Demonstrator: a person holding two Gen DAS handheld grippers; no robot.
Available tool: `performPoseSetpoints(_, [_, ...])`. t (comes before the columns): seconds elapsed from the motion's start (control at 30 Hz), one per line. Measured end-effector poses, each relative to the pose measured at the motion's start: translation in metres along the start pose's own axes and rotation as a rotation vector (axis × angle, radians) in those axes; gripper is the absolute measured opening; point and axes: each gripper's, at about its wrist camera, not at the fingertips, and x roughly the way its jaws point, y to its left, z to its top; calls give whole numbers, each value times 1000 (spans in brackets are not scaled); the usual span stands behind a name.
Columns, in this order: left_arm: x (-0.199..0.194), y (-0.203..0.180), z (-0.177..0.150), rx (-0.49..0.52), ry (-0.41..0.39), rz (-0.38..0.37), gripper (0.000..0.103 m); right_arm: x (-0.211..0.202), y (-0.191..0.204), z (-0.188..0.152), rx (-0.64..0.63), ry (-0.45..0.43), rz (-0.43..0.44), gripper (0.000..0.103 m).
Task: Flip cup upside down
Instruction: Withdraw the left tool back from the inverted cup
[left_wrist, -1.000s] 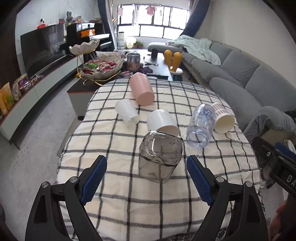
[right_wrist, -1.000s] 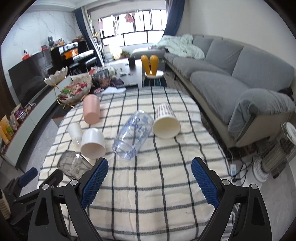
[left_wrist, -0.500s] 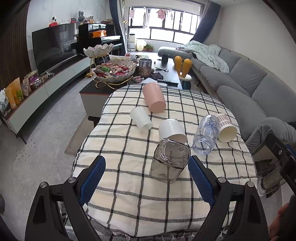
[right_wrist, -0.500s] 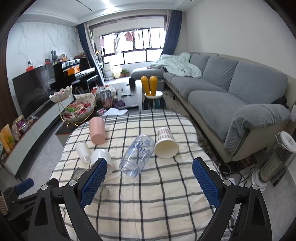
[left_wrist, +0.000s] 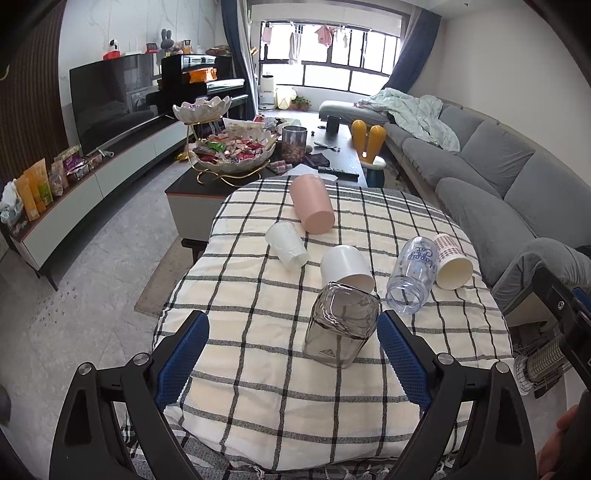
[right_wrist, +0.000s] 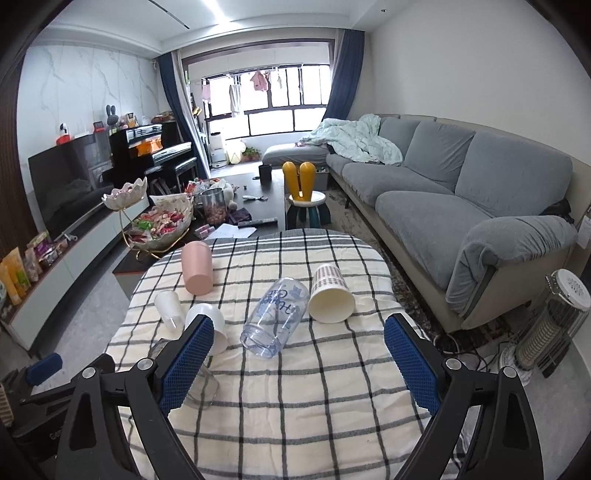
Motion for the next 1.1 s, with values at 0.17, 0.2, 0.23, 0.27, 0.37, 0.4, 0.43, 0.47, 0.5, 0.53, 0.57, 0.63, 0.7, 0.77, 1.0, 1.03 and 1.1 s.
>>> performPoseSetpoints(0.17, [-3, 0, 1, -4, -6, 1, 93, 0, 0, 0, 1, -1, 0, 94])
performPoseSetpoints(0.2, [-3, 1, 1, -4, -9, 2, 94, 0, 0, 0, 0, -1, 0, 94])
performPoseSetpoints(0.23, [-4, 0, 1, -6, -12, 3, 94, 0, 0, 0, 0, -1, 0, 94])
performPoseSetpoints(0.27, [-5, 1, 1, -7, -14, 3, 94, 0, 1, 0, 0, 0, 1, 94])
performPoseSetpoints(0.37, [-5, 1, 1, -9, -15, 3, 94, -1, 1, 0, -2, 0, 3, 94])
performPoseSetpoints(0.4, [-5, 1, 1, -9, -15, 4, 94, -1, 1, 0, -3, 0, 4, 94])
performPoseSetpoints(0.43, [-5, 1, 1, -8, -16, 4, 94, -1, 2, 1, -3, 1, 4, 94])
performPoseSetpoints(0.47, [-5, 0, 1, -7, -16, 5, 94, -1, 2, 0, -3, 2, 4, 94])
performPoseSetpoints(0.5, [-5, 0, 1, -7, -16, 4, 94, -1, 2, 1, -3, 5, 5, 94])
performPoseSetpoints(0.53, [-5, 1, 1, -8, -15, 4, 94, -1, 2, 1, -5, 6, 7, 94])
performPoseSetpoints(0.57, [-5, 1, 1, -7, -16, 4, 95, -1, 2, 1, -5, 6, 7, 94])
performPoseSetpoints(0.63, [-5, 1, 1, -6, -19, 8, 95, -1, 2, 1, -6, 5, 7, 94])
performPoseSetpoints(0.7, [-6, 1, 1, -4, -24, 12, 96, -2, 2, 1, -6, 4, 8, 94])
performPoseSetpoints(0.77, [-7, 2, 2, -5, -29, 14, 98, -1, 2, 1, -6, 5, 8, 94])
performPoseSetpoints(1.0, [-7, 3, 2, -9, -40, 31, 103, -1, 3, 1, -4, 4, 7, 94])
performPoseSetpoints(1.03, [-7, 3, 2, -10, -43, 35, 103, -1, 3, 1, -4, 4, 6, 94])
performPoseSetpoints(1.1, [-7, 3, 3, -11, -45, 39, 103, -2, 3, 1, -4, 2, 6, 95])
